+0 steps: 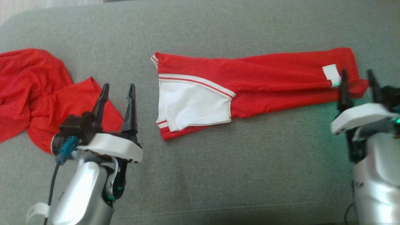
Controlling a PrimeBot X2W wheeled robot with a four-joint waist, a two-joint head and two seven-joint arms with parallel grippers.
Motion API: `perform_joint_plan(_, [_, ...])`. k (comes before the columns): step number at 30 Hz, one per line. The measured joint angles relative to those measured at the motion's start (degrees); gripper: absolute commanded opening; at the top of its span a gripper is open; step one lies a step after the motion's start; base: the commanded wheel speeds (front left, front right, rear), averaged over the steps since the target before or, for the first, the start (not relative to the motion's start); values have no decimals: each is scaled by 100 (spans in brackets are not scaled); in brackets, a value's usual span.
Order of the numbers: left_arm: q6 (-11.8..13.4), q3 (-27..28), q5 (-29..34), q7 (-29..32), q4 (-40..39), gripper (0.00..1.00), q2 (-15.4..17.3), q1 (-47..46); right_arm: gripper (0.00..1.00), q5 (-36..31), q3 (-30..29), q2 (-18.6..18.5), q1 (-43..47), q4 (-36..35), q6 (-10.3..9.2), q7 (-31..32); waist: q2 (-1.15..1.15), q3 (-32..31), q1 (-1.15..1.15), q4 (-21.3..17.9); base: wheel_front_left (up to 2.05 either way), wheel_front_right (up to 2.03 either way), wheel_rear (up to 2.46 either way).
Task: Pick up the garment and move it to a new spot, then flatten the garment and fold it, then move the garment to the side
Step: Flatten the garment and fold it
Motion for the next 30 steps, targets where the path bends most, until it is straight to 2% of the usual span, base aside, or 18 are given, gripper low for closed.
perform_joint_plan(1, [-114, 70, 90, 0, 56, 100, -100, -13, 100, -26, -415, 14, -162, 91, 0, 183, 0, 95, 0, 40, 0, 0, 0])
perform_joint_plan(2, [-114, 70, 90, 0, 56, 100, -100, -13, 100, -26, -415, 14, -162, 91, 0, 183, 0, 95, 0, 40, 0, 0, 0])
perform_joint_plan(6, [-324, 222, 272, -1, 210, 100, -236, -74, 100, -79, -1388, 32, -618, 528, 0, 694, 0, 304, 0, 122, 0, 0, 0])
perform_joint_plan(12, [-559, 503, 492, -1, 303, 100, -422, -223, 100, -647, -2461, 46, -1067, 955, 0, 1362, 0, 613, 0, 268, 0, 0, 0])
perform_joint_plan(17, [-722, 728, 642, -1, 346, 100, -495, -274, 100, -942, -2710, 75, -1433, 1133, 0, 1712, 0, 867, 0, 309, 0, 0, 0])
perform_joint_plan(26, [-877, 1089, 848, -1, 400, 100, -656, -482, 98, -925, -2596, 76, -1661, 1232, 0, 1845, 0, 1075, 0, 241, 0, 0, 0])
perform_joint_plan(27, [-909, 1126, 871, -1, 407, 100, -659, -483, 42, -893, -2575, 76, -1670, 1240, 0, 1874, 0, 1079, 0, 232, 0, 0, 0])
perform_joint_plan(28, [-921, 1148, 892, -1, 422, 100, -660, -486, 0, -845, -2564, 76, -1681, 1244, 0, 1894, 0, 1080, 0, 224, 0, 0, 0])
perform_joint_plan(30, [-948, 1228, 907, -1, 445, 100, -693, -501, 0, -791, -2524, 79, -1703, 1261, 0, 1926, 0, 1069, 0, 209, 0, 0, 0])
